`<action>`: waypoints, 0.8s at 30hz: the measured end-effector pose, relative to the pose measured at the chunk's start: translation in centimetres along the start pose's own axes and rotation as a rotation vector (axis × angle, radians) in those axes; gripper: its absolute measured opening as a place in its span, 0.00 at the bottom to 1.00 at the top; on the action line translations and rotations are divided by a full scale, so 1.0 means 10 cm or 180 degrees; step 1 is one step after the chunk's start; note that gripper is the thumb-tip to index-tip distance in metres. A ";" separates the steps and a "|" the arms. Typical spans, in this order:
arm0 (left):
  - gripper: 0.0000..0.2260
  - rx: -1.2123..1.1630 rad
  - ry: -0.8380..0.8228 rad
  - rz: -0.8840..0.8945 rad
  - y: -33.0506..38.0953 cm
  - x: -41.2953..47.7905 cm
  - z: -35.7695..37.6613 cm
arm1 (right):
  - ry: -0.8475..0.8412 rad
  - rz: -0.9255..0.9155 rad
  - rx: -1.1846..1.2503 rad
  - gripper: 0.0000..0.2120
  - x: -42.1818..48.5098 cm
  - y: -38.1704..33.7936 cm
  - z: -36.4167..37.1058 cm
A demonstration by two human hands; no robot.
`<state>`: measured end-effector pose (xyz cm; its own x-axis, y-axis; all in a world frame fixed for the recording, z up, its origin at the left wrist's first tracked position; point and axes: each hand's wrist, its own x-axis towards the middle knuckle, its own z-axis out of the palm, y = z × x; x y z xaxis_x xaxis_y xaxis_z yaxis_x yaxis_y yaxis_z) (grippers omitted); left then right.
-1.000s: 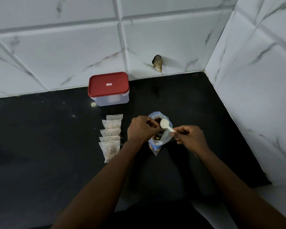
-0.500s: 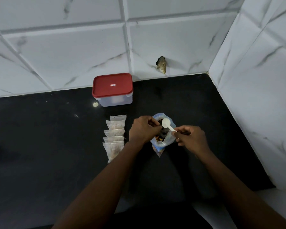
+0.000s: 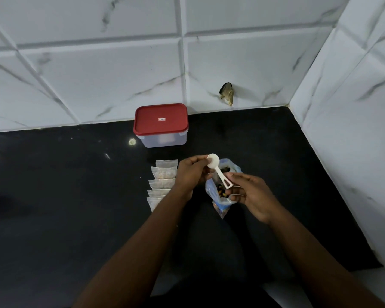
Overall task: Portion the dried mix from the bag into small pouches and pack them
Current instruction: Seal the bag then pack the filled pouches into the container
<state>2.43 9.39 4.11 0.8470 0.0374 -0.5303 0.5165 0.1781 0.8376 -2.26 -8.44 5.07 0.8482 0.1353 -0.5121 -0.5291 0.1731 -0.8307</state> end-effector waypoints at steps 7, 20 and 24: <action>0.07 -0.0346 -0.0070 0.0039 0.16 0.03 -0.14 | -0.0405 0.0242 -0.0348 0.15 0.19 -0.07 0.08; 0.10 0.0114 -0.0089 0.0098 0.25 0.39 -0.31 | 0.0748 -0.0573 -0.1614 0.04 0.90 -0.52 0.34; 0.08 0.0214 -0.0002 0.0083 0.27 0.53 -0.33 | 0.1094 -0.0769 -0.2500 0.09 1.46 -0.58 0.35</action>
<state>7.87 13.30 3.11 0.8603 0.0406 -0.5082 0.5016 0.1106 0.8580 13.13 -4.01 3.22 0.9616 -0.1405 -0.2359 -0.2731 -0.5769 -0.7698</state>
